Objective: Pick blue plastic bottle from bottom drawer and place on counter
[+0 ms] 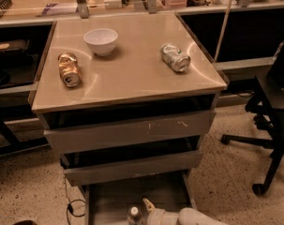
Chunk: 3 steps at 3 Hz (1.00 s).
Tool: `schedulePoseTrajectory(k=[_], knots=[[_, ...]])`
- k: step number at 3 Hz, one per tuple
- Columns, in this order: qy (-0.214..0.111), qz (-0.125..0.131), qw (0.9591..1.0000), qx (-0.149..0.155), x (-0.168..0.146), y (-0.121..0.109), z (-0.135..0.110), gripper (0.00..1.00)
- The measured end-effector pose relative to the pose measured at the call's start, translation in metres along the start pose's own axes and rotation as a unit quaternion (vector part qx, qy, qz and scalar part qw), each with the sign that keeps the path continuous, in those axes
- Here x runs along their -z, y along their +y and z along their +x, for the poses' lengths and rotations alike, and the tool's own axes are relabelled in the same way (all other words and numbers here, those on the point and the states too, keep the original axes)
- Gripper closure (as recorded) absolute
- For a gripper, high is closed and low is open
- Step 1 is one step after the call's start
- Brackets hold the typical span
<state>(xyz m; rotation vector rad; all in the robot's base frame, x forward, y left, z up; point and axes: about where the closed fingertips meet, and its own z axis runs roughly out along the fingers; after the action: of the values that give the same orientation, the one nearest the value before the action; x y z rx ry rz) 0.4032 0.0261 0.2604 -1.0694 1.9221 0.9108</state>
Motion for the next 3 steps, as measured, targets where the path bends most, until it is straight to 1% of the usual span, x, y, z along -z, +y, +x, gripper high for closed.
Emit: schedulePoseTrajectory(k=[1, 2, 3], knots=[[-0.003, -0.001, 1.0, -0.007, -0.014, 0.002, 0.009, 0.0], [-0.007, 0.001, 0.9999, -0.012, -0.027, -0.004, 0.012, 0.0], [-0.009, 0.004, 0.9999, -0.009, -0.036, -0.013, 0.009, 0.0]])
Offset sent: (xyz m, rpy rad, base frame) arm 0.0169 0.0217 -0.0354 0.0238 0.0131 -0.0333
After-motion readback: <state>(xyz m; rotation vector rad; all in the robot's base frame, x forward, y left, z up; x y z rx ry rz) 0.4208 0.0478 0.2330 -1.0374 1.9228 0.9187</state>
